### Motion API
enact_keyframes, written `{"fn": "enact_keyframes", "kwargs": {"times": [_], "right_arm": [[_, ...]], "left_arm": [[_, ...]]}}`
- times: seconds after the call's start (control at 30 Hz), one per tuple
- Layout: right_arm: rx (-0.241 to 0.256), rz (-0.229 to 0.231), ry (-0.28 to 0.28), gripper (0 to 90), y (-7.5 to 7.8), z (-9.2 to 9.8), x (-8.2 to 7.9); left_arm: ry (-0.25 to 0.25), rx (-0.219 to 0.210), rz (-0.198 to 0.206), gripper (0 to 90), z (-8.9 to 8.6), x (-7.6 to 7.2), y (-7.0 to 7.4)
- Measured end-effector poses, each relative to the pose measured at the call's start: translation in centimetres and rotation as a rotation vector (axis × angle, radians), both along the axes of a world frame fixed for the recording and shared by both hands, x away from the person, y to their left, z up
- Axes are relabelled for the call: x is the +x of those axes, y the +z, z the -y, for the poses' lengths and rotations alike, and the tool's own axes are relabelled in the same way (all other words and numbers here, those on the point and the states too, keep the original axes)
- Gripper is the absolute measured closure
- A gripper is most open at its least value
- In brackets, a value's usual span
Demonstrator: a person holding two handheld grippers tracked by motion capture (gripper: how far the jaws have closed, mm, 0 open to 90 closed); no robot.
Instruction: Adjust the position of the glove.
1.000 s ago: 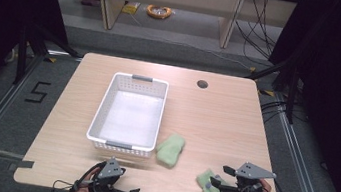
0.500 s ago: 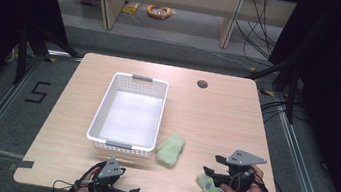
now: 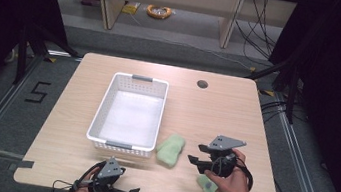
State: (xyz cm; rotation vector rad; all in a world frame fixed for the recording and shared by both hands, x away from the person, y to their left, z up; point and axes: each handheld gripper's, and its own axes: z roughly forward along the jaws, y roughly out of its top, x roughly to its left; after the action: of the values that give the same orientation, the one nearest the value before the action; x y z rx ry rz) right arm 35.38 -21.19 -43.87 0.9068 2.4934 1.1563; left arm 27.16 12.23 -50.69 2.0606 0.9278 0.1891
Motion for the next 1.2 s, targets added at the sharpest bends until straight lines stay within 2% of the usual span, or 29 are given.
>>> {"fn": "enact_keyframes", "kwargs": {"times": [0.3, 0.33, 0.47, 0.53, 0.57, 0.63, 0.67, 0.7, 0.77, 0.83, 0.87, 0.93, 0.97, 1.0, 1.03, 1.07, 1.1, 1.13, 1.17, 1.2], "right_arm": [[-0.033, -0.013, 0.038, 53.0, -0.4, -2.6, 2.3], [-0.04, -0.032, 0.038, 53.6, -0.4, -2.9, 2.5], [-0.067, -0.054, 0.04, 57.2, -1.0, -4.0, 3.6], [-0.066, -0.064, 0.047, 58.7, -1.4, -4.5, 4.1], [-0.06, -0.081, 0.024, 59.0, -1.6, -4.8, 4.3], [-0.093, -0.094, 0.025, 60.0, -1.7, -5.1, 4.8], [-0.083, -0.074, 0.03, 60.4, -2.0, -5.4, 5.0], [-0.083, -0.069, 0.044, 60.6, -2.1, -5.6, 5.3], [-0.097, -0.095, 0.042, 61.1, -2.1, -6.0, 5.6], [-0.102, -0.085, 0.045, 61.6, -2.4, -6.3, 5.9], [-0.112, -0.104, 0.046, 61.9, -2.4, -6.4, 6.1], [-0.125, -0.076, 0.057, 62.6, -2.9, -6.6, 6.5], [-0.132, -0.129, 0.028, 62.9, -2.9, -6.8, 6.4], [-0.135, -0.093, 0.045, 63.0, -3.3, -6.8, 6.7], [-0.138, -0.137, 0.032, 62.9, -3.2, -7.0, 6.6], [-0.144, -0.145, 0.02, 63.2, -3.3, -7.1, 6.6], [-0.147, -0.125, 0.032, 64.2, -3.8, -7.2, 6.9], [-0.147, -0.125, 0.032, 64.2, -3.8, -7.2, 6.9], [-0.164, -0.165, 0.014, 64.2, -3.8, -7.2, 6.9], [-0.177, -0.151, 0.032, 64.3, -4.0, -7.3, 7.0]], "left_arm": [[0.001, -0.003, 0.002, 16.0, 0.0, 0.0, -0.1], [0.0, -0.003, 0.002, 16.1, 0.0, 0.0, 0.0], [0.008, -0.007, 0.01, 16.0, 0.1, 0.0, -0.1], [0.006, -0.006, 0.012, 16.1, 0.1, -0.1, -0.1], [0.002, -0.005, 0.009, 16.1, 0.1, 0.0, -0.1], [0.003, -0.006, 0.009, 16.0, 0.1, -0.1, 0.0], [0.016, -0.025, 0.008, 16.1, 0.2, -0.1, -0.1], [-0.001, -0.002, 0.009, 16.1, 0.0, -0.1, 0.0], [0.007, -0.007, 0.012, 16.0, 0.1, -0.1, 0.0], [0.007, -0.01, 0.012, 16.0, 0.1, -0.1, 0.0], [0.007, -0.009, 0.012, 16.1, 0.1, -0.1, 0.0], [0.013, -0.018, 0.012, 16.0, 0.1, -0.1, 0.0], [0.01, -0.019, 0.009, 16.0, 0.1, -0.1, 0.0], [0.01, -0.019, 0.011, 16.0, 0.1, -0.1, 0.0], [0.011, -0.019, 0.01, 16.1, 0.1, -0.1, 0.0], [0.01, -0.019, 0.007, 16.0, 0.1, -0.1, 0.0], [0.014, -0.02, 0.01, 16.0, 0.1, -0.1, 0.0], [0.014, -0.02, 0.012, 16.0, 0.1, -0.1, 0.0], [0.008, -0.018, 0.008, 16.1, 0.1, -0.1, 0.0], [0.008, -0.02, 0.012, 16.0, 0.1, -0.1, 0.0]]}}
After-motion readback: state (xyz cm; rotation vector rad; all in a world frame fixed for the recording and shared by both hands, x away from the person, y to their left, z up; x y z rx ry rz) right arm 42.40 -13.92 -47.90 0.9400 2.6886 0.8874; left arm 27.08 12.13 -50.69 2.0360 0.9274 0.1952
